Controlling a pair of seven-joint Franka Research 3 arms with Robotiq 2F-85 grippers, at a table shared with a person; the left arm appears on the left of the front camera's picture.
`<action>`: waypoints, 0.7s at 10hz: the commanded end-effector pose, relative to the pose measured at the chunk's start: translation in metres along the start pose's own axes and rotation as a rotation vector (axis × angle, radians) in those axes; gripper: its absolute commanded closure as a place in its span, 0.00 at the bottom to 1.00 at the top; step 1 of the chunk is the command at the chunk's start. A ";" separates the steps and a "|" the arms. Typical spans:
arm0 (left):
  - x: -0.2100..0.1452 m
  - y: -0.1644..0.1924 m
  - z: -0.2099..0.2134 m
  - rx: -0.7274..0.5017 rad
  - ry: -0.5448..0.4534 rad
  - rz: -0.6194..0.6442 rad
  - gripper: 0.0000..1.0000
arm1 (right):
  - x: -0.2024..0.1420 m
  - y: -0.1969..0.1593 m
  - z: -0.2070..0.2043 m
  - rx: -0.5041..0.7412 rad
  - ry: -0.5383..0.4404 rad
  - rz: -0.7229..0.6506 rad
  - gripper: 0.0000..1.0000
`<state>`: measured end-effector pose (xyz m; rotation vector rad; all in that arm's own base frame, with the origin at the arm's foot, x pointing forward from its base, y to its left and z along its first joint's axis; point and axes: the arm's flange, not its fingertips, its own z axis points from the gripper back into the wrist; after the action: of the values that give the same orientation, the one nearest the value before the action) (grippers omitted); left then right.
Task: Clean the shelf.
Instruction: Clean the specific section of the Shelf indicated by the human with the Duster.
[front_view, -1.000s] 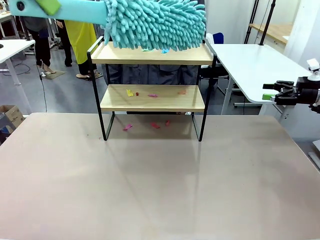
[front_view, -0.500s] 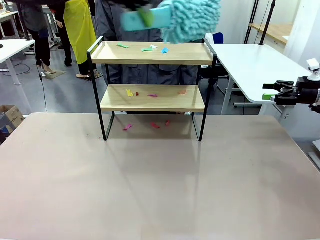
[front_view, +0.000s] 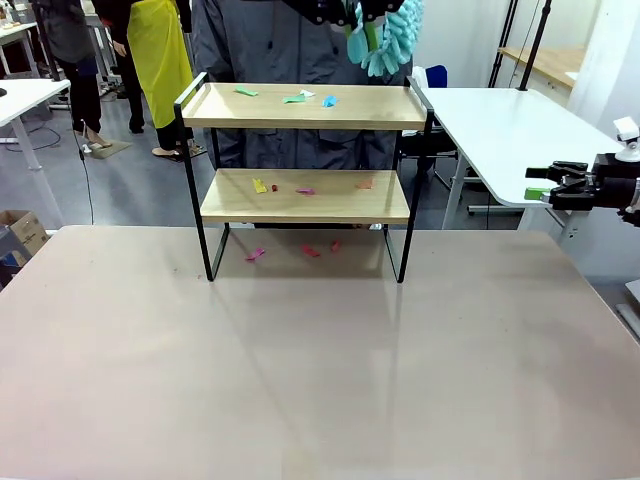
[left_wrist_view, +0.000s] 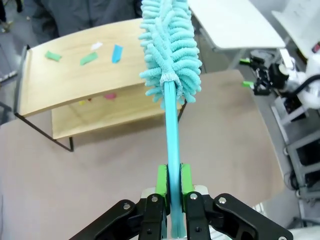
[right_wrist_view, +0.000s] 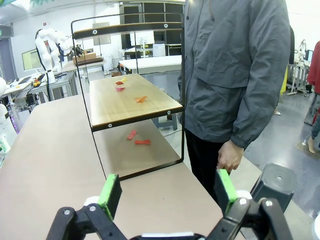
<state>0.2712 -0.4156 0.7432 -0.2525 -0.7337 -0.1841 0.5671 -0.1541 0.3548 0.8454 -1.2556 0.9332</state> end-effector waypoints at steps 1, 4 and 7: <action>0.014 -0.017 -0.014 0.044 -0.046 0.053 0.87 | 0.002 0.001 -0.002 0.002 -0.002 0.004 0.00; 0.020 -0.013 -0.050 0.068 -0.023 0.130 0.87 | 0.002 0.001 -0.002 0.002 -0.002 0.004 0.00; 0.017 -0.007 -0.083 0.081 0.054 0.157 0.87 | 0.002 0.001 -0.002 0.002 -0.002 0.004 0.00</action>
<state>0.3329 -0.4421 0.6906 -0.2247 -0.6621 -0.0350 0.5672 -0.1541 0.3548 0.8454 -1.2555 0.9332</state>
